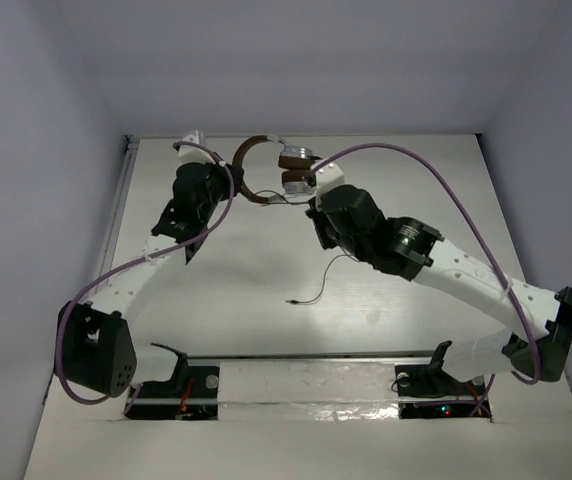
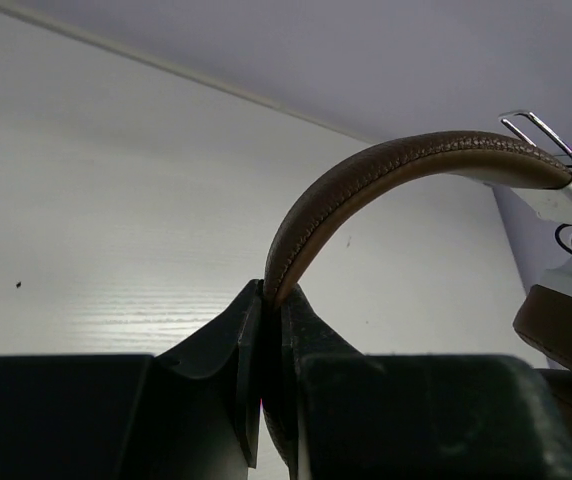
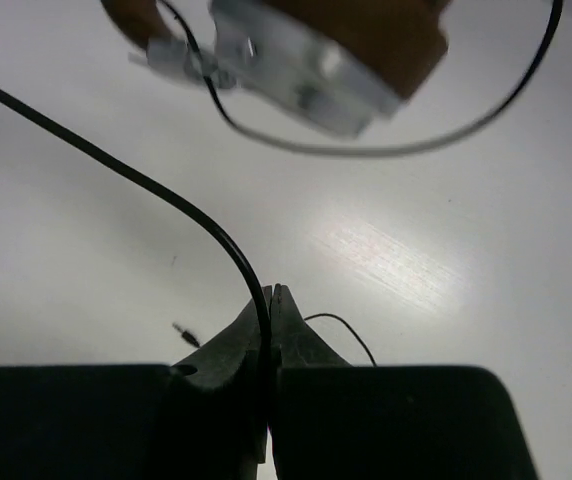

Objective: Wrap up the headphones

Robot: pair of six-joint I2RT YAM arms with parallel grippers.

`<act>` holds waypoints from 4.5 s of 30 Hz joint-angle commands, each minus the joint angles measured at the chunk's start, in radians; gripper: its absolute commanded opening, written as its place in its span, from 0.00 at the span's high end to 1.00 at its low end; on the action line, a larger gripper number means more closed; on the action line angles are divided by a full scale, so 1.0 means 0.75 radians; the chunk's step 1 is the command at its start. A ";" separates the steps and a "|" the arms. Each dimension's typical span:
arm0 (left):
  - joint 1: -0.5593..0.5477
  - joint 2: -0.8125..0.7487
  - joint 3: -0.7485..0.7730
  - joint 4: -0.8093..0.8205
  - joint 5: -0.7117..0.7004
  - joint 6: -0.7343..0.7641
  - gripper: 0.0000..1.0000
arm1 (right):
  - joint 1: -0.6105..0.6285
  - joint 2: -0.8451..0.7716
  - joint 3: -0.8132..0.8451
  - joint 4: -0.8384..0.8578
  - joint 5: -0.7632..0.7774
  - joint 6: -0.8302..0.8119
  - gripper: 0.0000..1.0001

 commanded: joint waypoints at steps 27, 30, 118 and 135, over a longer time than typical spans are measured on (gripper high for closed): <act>0.033 -0.011 -0.029 0.236 0.233 -0.311 1.00 | 0.034 0.000 -0.115 0.352 -0.154 0.124 1.00; 0.007 -0.013 -0.066 0.261 0.161 -0.303 1.00 | 0.034 0.016 -0.085 0.389 -0.187 0.161 1.00; -0.352 -0.461 0.069 -0.237 0.108 0.160 1.00 | -0.581 -0.141 -0.410 0.950 -0.457 0.170 0.99; -0.339 -0.443 0.306 -0.210 0.317 0.076 1.00 | -0.581 -0.058 -0.649 1.328 -0.852 0.217 0.72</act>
